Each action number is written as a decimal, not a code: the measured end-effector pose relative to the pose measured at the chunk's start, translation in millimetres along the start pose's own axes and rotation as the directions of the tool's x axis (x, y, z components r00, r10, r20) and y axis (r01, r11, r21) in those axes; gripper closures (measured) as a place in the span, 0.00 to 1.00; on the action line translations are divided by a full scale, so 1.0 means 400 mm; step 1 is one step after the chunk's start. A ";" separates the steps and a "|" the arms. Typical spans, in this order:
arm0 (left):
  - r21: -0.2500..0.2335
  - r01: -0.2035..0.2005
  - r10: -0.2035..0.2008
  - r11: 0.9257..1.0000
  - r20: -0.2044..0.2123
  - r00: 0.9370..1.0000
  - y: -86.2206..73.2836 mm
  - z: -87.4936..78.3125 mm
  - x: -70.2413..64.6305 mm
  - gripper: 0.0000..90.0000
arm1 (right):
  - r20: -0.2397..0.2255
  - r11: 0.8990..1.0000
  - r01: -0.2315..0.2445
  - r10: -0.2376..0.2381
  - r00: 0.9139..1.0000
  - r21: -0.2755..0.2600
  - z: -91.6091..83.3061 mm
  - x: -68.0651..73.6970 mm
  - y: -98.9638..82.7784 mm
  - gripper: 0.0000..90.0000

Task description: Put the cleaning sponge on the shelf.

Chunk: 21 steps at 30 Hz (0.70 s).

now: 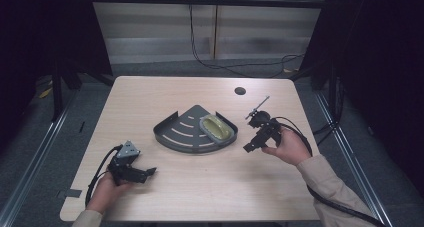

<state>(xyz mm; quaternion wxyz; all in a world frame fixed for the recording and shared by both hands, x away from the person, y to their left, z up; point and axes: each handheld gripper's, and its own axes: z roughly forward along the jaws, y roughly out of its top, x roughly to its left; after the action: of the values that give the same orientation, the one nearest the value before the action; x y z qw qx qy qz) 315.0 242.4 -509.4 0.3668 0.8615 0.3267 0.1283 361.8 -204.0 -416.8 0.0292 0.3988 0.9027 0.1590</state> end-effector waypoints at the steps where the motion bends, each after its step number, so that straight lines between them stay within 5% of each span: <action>1: 0.001 -0.001 0.001 1.000 0.000 1.000 0.000 0.000 0.000 0.09 | -0.004 1.000 -0.009 0.009 1.000 0.002 0.002 -0.002 -0.006 0.21; 21: 0.001 -0.001 0.001 1.000 0.000 1.000 0.000 0.000 0.000 0.09 | -0.008 0.997 -0.064 0.064 0.998 -0.040 0.029 -0.034 -0.112 0.21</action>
<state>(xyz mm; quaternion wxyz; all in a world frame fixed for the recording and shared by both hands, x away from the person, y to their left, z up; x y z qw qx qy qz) 315.0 242.5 -509.3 0.3663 0.8619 0.3262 0.1284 341.3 -239.3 -442.8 0.0290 0.4263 0.8862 0.1793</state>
